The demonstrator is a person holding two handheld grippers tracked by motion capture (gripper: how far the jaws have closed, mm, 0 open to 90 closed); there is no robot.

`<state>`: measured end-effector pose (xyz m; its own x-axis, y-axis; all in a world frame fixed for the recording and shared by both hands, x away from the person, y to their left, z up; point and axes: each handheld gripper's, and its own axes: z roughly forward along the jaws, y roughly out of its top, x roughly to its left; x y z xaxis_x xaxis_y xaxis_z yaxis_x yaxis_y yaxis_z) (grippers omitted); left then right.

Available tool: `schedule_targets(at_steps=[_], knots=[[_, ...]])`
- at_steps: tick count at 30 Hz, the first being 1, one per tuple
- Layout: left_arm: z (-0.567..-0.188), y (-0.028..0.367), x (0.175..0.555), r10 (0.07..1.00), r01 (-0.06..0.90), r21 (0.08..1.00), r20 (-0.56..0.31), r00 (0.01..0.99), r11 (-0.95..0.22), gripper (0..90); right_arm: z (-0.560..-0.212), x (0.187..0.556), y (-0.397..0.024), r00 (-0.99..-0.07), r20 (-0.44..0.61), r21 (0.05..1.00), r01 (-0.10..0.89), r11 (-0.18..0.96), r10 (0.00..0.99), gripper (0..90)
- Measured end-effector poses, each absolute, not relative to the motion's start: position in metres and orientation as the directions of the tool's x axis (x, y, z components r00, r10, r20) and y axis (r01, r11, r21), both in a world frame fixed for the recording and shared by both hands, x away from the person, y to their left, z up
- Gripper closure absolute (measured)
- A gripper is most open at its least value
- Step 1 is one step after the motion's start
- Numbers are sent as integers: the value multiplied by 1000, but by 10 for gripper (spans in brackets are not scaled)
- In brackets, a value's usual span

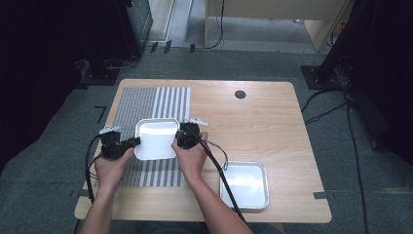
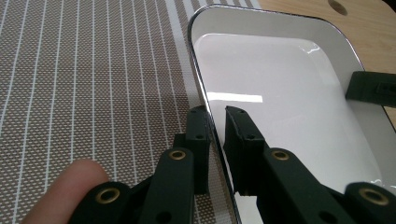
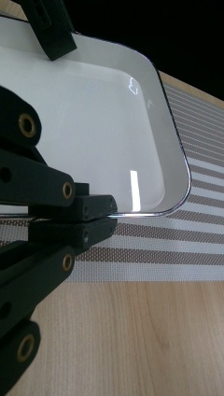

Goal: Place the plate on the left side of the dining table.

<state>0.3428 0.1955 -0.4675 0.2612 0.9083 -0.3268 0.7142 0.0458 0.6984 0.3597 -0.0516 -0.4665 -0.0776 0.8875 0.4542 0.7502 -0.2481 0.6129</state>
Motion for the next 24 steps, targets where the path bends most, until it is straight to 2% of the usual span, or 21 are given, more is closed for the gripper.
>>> schedule_targets(at_steps=[24], knots=[[-484,219,386,944,723,684,-295,149,100,856,-489,403,-15,-19,476,551,785,-282,879,897]])
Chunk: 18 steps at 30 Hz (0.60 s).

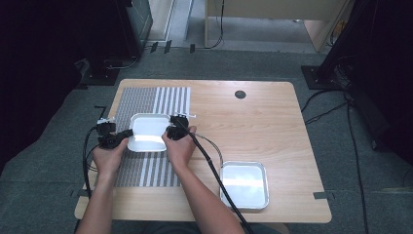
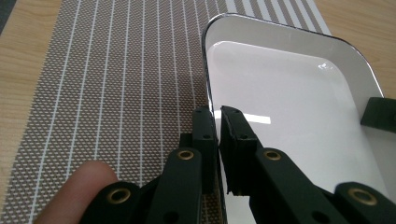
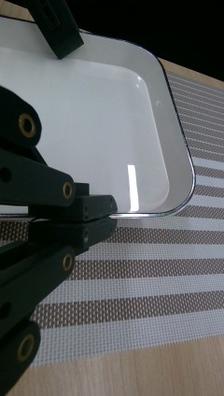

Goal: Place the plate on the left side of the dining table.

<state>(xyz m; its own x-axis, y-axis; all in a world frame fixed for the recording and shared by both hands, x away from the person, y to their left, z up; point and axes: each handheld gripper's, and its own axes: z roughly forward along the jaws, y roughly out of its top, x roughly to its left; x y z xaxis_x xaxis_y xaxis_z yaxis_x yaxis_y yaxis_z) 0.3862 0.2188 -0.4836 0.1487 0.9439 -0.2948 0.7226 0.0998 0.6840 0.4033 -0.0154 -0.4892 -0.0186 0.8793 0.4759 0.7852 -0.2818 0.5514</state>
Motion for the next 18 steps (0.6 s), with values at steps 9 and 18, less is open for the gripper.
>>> schedule_targets(at_steps=[9,18], knots=[[-489,220,399,963,730,680,-239,122,76,876,-495,413,-7,-10,463,551,787,-279,886,896],[-494,221,408,973,744,664,-212,89,77,877,-503,422,2,-7,460,539,797,-273,888,891]])
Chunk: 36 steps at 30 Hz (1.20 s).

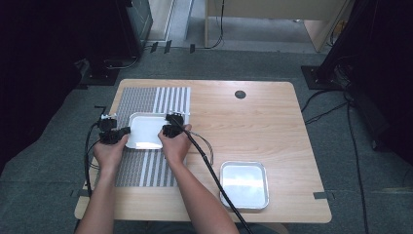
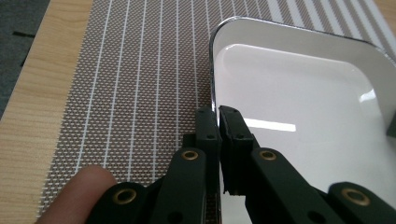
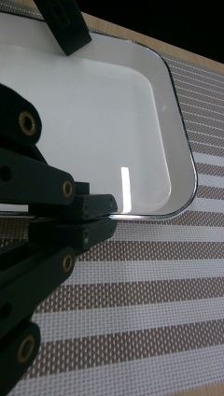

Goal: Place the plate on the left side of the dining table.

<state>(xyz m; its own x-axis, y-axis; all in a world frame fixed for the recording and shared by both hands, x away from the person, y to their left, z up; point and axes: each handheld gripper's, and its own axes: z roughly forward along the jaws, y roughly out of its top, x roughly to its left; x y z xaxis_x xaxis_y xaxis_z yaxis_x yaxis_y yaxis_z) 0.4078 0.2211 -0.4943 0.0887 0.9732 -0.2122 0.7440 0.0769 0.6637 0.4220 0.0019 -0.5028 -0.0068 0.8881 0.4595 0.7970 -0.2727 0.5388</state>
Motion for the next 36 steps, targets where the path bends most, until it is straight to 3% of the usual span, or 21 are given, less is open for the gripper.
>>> schedule_targets(at_steps=[29,32,36], knots=[[-504,215,415,978,719,692,-186,89,66,845,-510,425,6,-30,400,602,762,-238,916,863],[-505,214,414,977,716,697,-178,119,40,770,-510,425,5,-50,412,603,764,-231,910,802],[-505,215,413,979,713,700,-164,122,29,635,-510,425,3,-67,434,606,759,-237,898,649]])
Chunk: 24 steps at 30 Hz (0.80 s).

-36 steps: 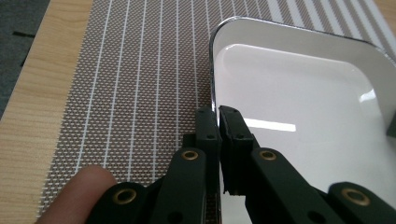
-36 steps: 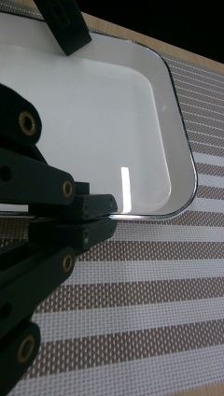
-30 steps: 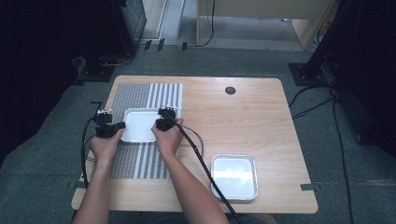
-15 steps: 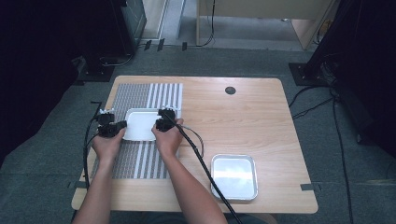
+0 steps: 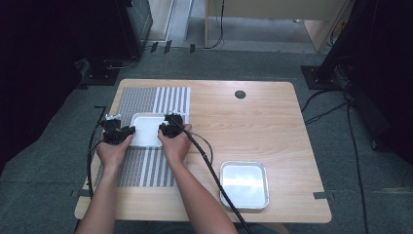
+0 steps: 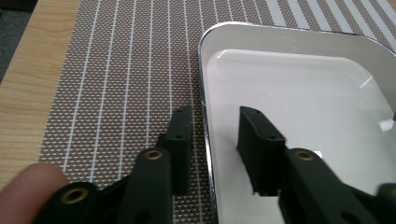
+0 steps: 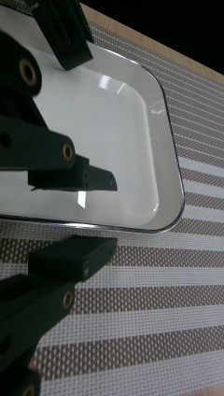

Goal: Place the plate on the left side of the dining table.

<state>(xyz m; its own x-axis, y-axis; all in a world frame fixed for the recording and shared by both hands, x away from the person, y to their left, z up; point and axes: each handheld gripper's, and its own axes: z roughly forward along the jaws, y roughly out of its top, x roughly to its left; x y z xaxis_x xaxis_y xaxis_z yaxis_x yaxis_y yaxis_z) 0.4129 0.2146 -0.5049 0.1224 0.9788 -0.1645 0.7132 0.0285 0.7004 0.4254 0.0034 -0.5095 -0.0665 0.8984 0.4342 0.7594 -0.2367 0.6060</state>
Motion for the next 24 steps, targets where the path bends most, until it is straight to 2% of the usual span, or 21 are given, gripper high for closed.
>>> schedule_targets(at_steps=[1,2,3,4,6,7,8,12,16,19,23,24], knots=[[-504,216,413,980,714,700,-159,116,30,602,-509,425,3,-70,428,613,755,-233,901,613],[-503,218,412,984,720,693,-155,87,45,525,-509,425,0,-82,399,637,742,-211,913,576],[-503,218,412,984,720,693,-155,87,45,474,-509,425,0,-82,399,637,742,-211,913,576],[-503,220,412,987,725,688,-141,71,47,474,-508,425,-1,-86,391,647,733,-208,916,552],[-502,222,411,993,735,676,-112,43,44,315,-507,425,-6,-88,375,662,722,-200,923,517],[-502,222,411,993,735,676,-112,43,44,284,-507,425,-6,-88,375,662,722,-200,923,517],[-501,223,411,993,738,673,-113,40,47,284,-506,425,-8,-91,373,667,718,-199,923,511],[-497,225,406,987,727,683,-152,43,73,186,-500,422,-15,-102,351,706,682,-191,931,499],[-494,226,403,981,717,693,-182,69,78,158,-496,421,-19,-109,358,710,677,-194,927,458],[-490,226,398,972,709,700,-215,90,90,136,-494,421,-22,-153,334,722,676,-148,930,436],[-485,225,391,973,693,717,-205,108,74,114,-490,420,-27,-188,338,699,706,-113,922,370],[-482,225,387,973,686,724,-198,116,66,112,-487,418,-29,-206,330,710,697,-98,921,330]])
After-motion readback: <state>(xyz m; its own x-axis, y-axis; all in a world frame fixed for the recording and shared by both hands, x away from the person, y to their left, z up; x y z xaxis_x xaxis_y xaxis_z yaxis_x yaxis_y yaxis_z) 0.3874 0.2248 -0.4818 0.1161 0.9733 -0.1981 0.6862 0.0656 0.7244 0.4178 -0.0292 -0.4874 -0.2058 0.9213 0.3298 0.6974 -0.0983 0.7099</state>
